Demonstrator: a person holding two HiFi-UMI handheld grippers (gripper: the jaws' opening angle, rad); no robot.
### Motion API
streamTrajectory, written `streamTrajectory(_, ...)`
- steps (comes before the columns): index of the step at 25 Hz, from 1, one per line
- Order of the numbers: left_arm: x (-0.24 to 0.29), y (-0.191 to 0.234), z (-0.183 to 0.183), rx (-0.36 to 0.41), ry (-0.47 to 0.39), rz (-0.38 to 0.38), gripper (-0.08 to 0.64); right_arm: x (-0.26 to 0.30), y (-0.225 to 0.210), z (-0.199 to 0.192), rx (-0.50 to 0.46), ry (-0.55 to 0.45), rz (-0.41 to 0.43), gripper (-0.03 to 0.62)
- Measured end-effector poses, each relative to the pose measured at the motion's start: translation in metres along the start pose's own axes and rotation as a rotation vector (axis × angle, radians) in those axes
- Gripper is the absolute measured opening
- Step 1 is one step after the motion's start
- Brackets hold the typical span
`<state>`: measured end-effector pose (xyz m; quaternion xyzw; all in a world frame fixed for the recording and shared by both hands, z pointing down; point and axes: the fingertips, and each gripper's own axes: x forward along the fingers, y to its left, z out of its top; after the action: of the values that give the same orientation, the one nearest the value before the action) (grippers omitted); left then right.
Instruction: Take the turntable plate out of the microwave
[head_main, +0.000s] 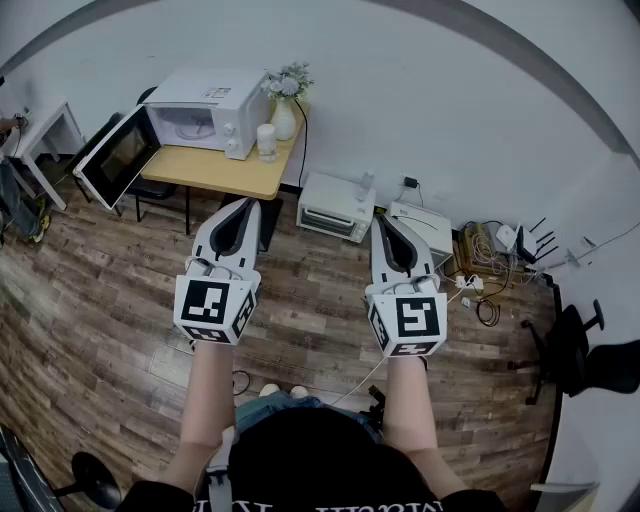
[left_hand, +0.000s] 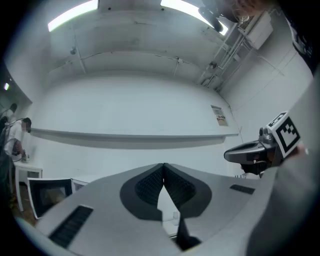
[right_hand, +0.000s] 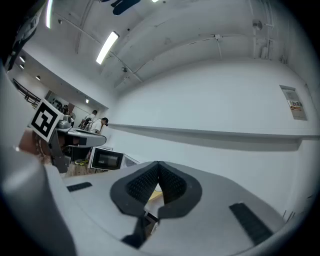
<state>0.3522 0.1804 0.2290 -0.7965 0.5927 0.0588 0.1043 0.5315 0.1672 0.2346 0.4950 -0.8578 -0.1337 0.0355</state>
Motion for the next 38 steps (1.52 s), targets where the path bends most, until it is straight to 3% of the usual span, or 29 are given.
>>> streamTrajectory(10, -0.011, -0.022, 0.026, 0.068, -0.066, -0.052, 0.011, -0.024, -0.011, 0.013, -0.004, -0.058, 0.007, 0.015)
streamTrajectory(15, -0.015, -0.029, 0.021, 0.071, -0.036, -0.003, 0.015, -0.030, -0.016, 0.008, 0.057, -0.056, 0.029, 0.030)
streamTrajectory(16, -0.018, -0.028, 0.018, 0.061, -0.020, 0.015, 0.053, -0.031, -0.015, 0.006, 0.074, -0.052, 0.042, 0.139)
streamTrajectory(17, -0.020, -0.027, 0.014, 0.050, -0.002, 0.032, 0.161, -0.032, -0.014, 0.004, 0.088, -0.049, 0.053, 0.258)
streamTrajectory(19, -0.027, -0.022, 0.007, 0.038, 0.028, 0.076, 0.305, -0.034, -0.011, 0.000, 0.103, -0.049, 0.061, 0.312)
streamTrajectory(20, -0.029, -0.020, 0.004, 0.040, 0.039, 0.097, 0.319, -0.034, -0.009, -0.002, 0.103, -0.048, 0.064, 0.326)
streamTrajectory(27, -0.041, -0.006, -0.002, -0.025, 0.030, 0.162, 0.367, -0.029, 0.002, -0.008, 0.102, -0.065, 0.095, 0.336)
streamTrajectory(38, -0.043, 0.072, -0.016, -0.004, 0.073, 0.258, 0.367, 0.040, 0.036, -0.005, 0.169, -0.026, 0.173, 0.334)
